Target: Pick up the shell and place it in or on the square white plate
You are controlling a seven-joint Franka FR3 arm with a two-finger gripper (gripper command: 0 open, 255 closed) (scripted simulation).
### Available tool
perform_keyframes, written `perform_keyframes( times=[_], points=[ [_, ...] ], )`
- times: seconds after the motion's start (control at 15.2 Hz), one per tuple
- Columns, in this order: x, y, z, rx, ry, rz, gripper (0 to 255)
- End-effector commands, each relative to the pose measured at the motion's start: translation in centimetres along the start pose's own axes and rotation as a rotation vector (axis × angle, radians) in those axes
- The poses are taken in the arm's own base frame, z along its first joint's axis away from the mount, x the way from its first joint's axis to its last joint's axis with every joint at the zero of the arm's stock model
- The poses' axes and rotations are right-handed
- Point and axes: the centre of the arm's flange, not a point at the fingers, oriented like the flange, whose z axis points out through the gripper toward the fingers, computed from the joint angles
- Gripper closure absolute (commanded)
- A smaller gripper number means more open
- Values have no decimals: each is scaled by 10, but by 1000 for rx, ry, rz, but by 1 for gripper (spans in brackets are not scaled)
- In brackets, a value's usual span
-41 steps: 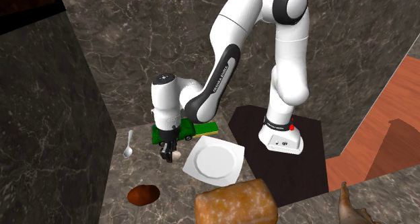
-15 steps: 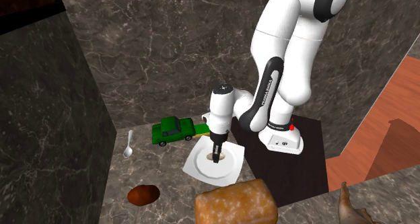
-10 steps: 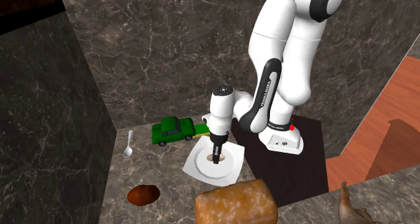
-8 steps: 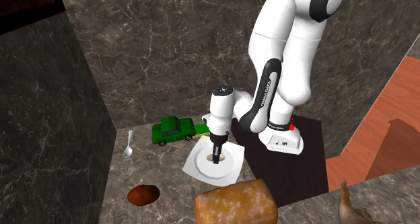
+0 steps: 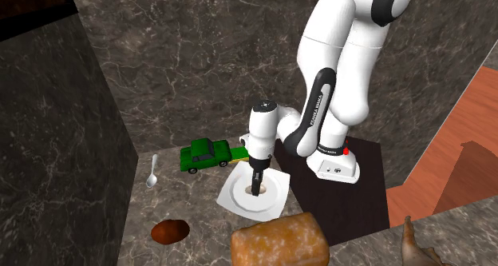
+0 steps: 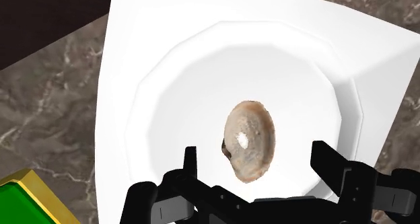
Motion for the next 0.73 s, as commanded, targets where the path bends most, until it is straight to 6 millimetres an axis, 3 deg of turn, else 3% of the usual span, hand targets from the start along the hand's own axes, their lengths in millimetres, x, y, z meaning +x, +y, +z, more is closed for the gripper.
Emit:
perform_keyframes(
  times=[0.0,0.13,0.66],
  points=[
    [0,0,-20,1,-2,2,0],
    [0,0,-44,1,-2,2,0],
    [0,0,-44,1,-2,2,0]
  ],
)
